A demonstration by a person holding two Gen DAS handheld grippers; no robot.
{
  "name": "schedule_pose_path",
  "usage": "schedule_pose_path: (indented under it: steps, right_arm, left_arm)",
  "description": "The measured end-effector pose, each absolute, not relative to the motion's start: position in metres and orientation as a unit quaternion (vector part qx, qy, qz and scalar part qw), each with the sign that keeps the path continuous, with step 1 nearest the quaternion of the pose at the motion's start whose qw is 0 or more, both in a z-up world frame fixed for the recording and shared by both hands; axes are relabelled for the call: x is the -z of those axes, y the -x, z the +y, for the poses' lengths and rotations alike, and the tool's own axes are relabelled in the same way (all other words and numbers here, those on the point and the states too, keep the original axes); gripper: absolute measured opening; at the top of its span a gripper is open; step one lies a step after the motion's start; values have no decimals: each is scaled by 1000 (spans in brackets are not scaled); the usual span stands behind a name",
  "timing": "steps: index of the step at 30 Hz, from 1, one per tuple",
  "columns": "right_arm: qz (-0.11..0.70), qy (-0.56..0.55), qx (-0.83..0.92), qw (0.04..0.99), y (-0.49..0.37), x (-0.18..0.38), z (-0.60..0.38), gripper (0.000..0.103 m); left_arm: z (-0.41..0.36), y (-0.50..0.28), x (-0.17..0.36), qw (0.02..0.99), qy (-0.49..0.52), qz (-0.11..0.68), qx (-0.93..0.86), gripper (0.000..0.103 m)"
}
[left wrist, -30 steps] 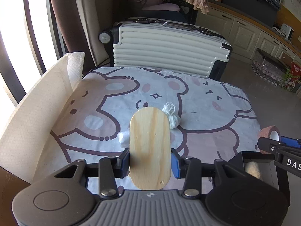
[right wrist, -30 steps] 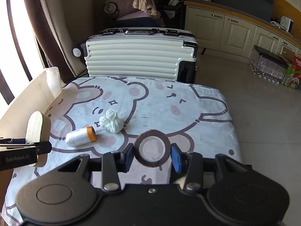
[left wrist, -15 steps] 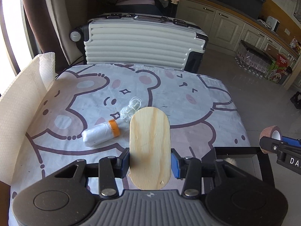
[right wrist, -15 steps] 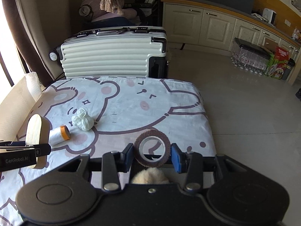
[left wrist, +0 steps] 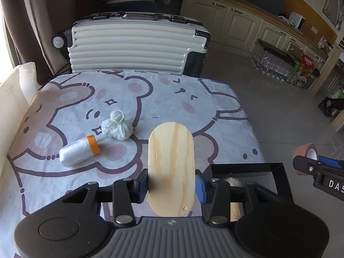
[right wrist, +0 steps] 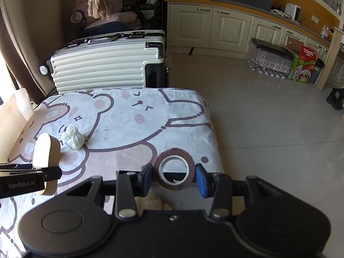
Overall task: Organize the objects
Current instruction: 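Lower the wooden block into the black box and open the left tool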
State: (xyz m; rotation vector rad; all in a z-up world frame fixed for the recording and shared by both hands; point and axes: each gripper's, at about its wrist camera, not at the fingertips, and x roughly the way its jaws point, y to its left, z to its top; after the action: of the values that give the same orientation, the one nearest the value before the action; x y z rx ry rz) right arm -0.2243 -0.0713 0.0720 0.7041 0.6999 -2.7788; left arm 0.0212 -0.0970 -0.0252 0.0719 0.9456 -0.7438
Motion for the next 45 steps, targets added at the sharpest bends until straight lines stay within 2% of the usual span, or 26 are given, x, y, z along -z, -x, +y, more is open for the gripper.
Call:
schedule_pose_path:
  steps: [21,45]
  right_arm:
    - [231,-270,932,70,231,-80,-5,43]
    - [197,-298,933,34,250,-83,61,43]
  left_arm:
    - [-167,34,40,763,13,492,419,45]
    - [-251,91,112,679,56,600,419,45]
